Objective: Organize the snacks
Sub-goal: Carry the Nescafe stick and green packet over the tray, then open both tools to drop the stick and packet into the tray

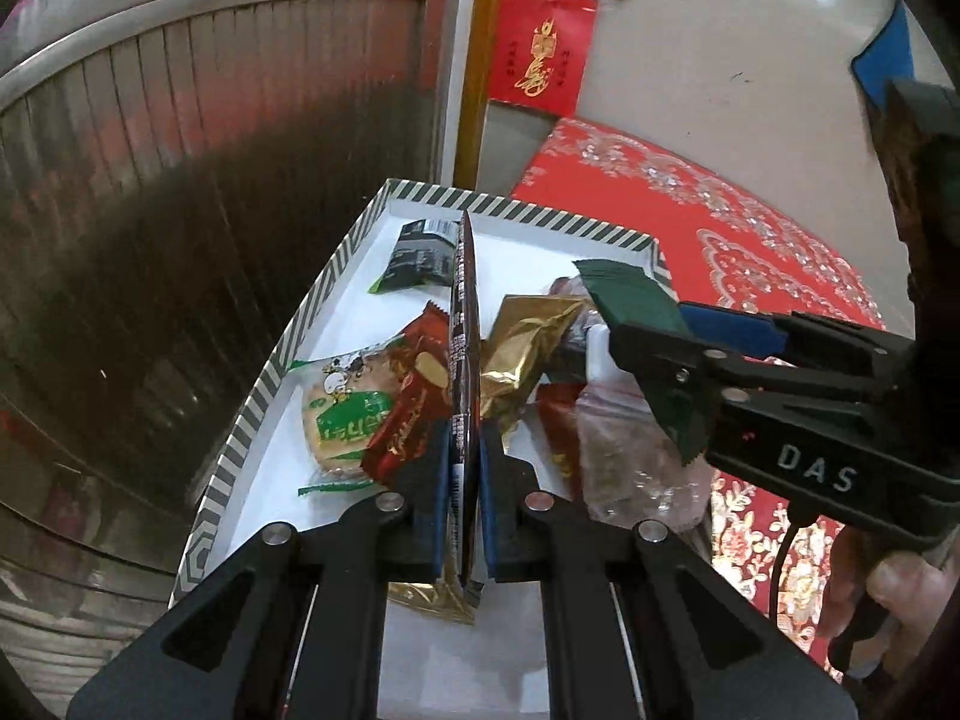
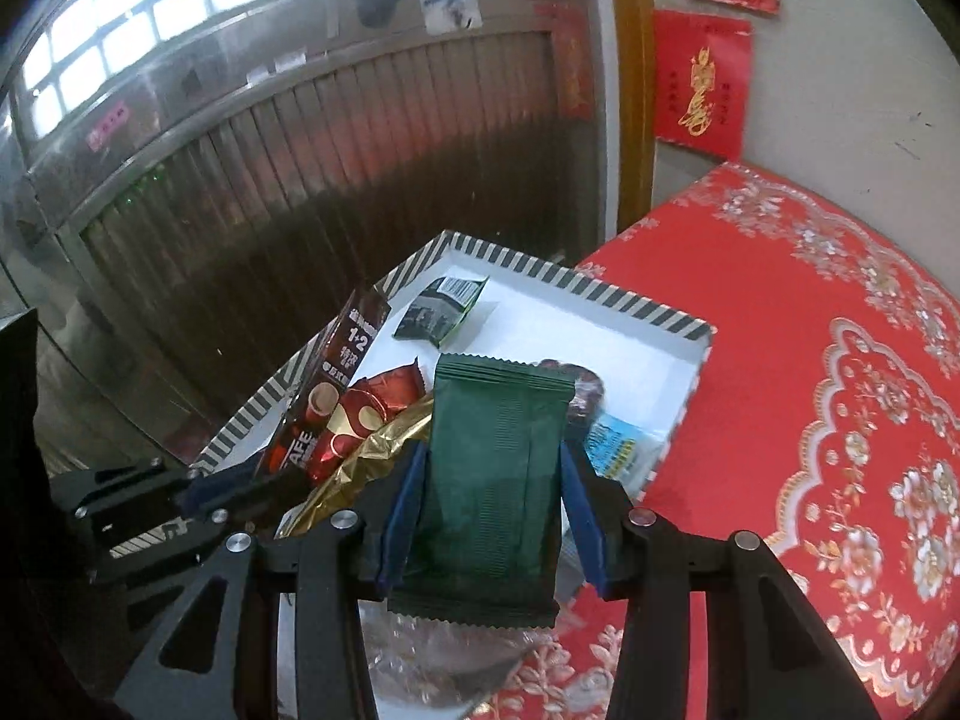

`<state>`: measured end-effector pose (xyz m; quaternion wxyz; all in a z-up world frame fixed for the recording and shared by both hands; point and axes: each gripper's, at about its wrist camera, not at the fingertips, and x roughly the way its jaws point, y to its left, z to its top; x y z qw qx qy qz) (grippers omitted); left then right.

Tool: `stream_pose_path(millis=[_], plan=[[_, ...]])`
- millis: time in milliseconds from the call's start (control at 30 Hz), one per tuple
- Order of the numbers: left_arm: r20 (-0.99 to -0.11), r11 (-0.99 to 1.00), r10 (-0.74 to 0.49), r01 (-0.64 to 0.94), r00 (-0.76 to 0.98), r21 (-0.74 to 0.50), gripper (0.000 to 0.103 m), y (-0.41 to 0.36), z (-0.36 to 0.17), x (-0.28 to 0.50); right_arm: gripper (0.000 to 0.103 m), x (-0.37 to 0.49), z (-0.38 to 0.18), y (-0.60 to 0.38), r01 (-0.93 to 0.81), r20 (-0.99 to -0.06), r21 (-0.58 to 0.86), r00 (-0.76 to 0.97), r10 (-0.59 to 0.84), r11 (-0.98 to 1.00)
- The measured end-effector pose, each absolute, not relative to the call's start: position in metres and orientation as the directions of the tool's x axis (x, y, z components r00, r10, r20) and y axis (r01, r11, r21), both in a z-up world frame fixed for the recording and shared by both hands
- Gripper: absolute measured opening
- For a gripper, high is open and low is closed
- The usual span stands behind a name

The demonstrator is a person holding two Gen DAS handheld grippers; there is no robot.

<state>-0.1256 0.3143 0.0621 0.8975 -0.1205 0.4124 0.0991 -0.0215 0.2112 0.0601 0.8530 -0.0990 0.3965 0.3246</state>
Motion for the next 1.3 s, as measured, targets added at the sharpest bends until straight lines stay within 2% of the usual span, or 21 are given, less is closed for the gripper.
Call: stream_pose_path(millis=[333, 467, 500, 567, 633, 700, 833, 967, 1033, 1300], plan=[[-0.771, 0.947, 0.092, -0.294, 0.631, -0.128, 0.007, 0.319, 0.050, -0.121, 0.046, -0.017, 0.042, 0.228, -0.634, -0.765, 0.059, 0.467, 0.443, 0.771], [-0.763, 0.944, 0.103, -0.304, 0.638, -0.127, 0.008, 0.318, 0.050, -0.123, 0.050, -0.017, 0.043, 0.225, -0.640, -0.750, 0.106, 0.452, 0.484, 0.761], [-0.763, 0.943, 0.104, -0.307, 0.638, -0.128, 0.011, 0.318, 0.049, -0.122, 0.052, -0.017, 0.044, 0.222, -0.639, -0.743, 0.119, 0.451, 0.495, 0.760], [-0.760, 0.939, 0.107, -0.316, 0.641, -0.134, 0.024, 0.319, 0.049, -0.124, 0.053, -0.020, 0.048, 0.218, -0.639, -0.725, 0.131, 0.459, 0.513, 0.758], [-0.747, 0.937, 0.116, -0.321, 0.654, -0.136, 0.053, 0.319, 0.051, -0.127, 0.060, -0.024, 0.052, 0.215, -0.640, -0.713, 0.140, 0.464, 0.525, 0.756], [-0.729, 0.934, 0.150, -0.338, 0.668, -0.117, 0.064, 0.317, 0.055, -0.131, 0.065, -0.030, 0.059, 0.209, -0.638, -0.695, 0.133, 0.486, 0.530, 0.758], [-0.701, 0.925, 0.198, -0.367, 0.685, -0.098, 0.071, 0.317, 0.061, -0.137, 0.068, -0.040, 0.067, 0.197, -0.628, -0.676, 0.114, 0.519, 0.523, 0.770], [-0.663, 0.917, 0.230, -0.387, 0.712, -0.097, 0.072, 0.314, 0.066, -0.145, 0.074, -0.059, 0.075, 0.175, -0.611, -0.630, 0.114, 0.565, 0.533, 0.783], [-0.633, 0.913, 0.253, -0.397, 0.731, -0.093, 0.078, 0.311, 0.070, -0.151, 0.083, -0.071, 0.077, 0.165, -0.588, -0.599, 0.083, 0.616, 0.512, 0.804], [-0.558, 0.901, 0.357, -0.434, 0.749, -0.005, 0.084, 0.290, 0.081, -0.166, 0.087, -0.105, 0.069, 0.138, -0.515, -0.494, 0.041, 0.735, 0.465, 0.856]])
